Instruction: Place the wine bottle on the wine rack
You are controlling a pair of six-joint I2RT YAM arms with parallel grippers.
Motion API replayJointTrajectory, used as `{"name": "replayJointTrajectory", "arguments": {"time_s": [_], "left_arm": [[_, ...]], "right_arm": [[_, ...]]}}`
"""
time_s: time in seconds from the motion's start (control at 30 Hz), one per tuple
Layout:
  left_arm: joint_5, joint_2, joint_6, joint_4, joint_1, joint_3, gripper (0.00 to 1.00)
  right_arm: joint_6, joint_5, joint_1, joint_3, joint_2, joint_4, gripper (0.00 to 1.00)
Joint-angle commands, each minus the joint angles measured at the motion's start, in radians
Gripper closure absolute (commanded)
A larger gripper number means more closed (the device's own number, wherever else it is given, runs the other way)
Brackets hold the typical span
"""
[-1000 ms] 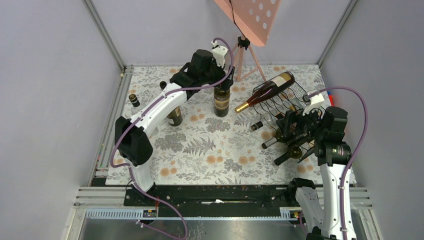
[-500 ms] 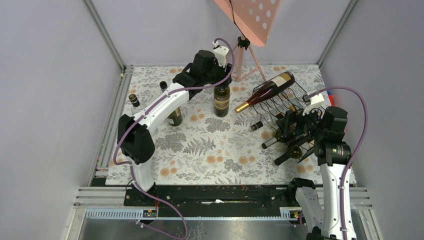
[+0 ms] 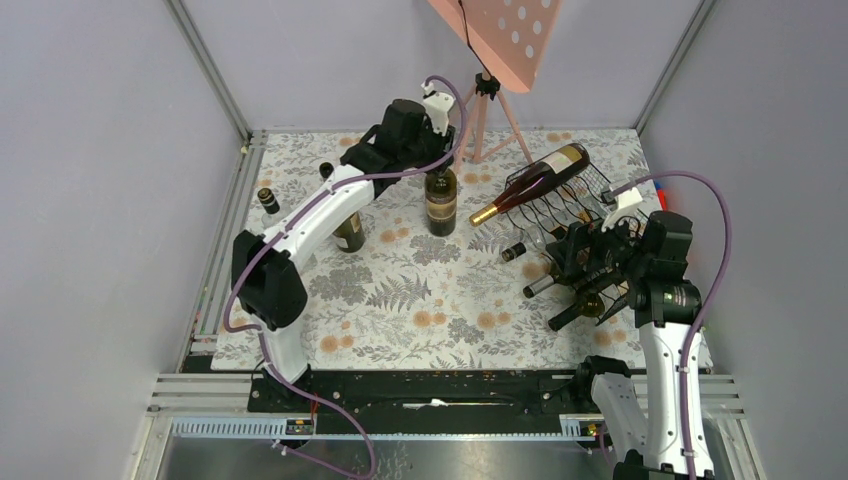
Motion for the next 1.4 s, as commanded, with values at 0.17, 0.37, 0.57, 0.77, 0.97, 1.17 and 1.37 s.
{"name": "replayJointTrajectory", "arguments": {"time_s": [0.17, 0.37, 0.57, 0.77, 0.97, 1.17, 1.37], "left_arm": [[0.143, -0.298, -0.037, 0.007, 0.035, -0.123, 1.00], [0.163, -0.433, -0.076, -0.006, 0.038, -0.227, 1.00], [0.239, -0.539, -0.106, -0.030, 0.044, -0.268, 1.00], [0.342, -0.600, -0.190, -0.021, 0.054, -0.289, 1.00], [0.435, -0.594, -0.334, 0.007, 0.067, -0.297, 1.00], [0.486, -0.581, -0.507, 0.082, 0.084, -0.319, 1.00], [0.495, -0.556, -0.591, 0.109, 0.089, -0.309, 1.00]], "right_arm": [[-0.063, -0.130, 0.032, 0.109, 0.040, -0.066, 0.00], [-0.080, -0.043, 0.223, 0.186, 0.085, -0.066, 0.00], [-0.056, -0.040, 0.400, 0.196, 0.146, 0.017, 0.01], [-0.044, -0.010, 0.559, 0.198, 0.206, 0.087, 0.00], [-0.048, 0.043, 0.661, 0.235, 0.309, 0.099, 0.00], [-0.036, 0.037, 0.695, 0.251, 0.360, 0.098, 0.00], [-0.045, 0.055, 0.705, 0.235, 0.355, 0.080, 0.00]]}}
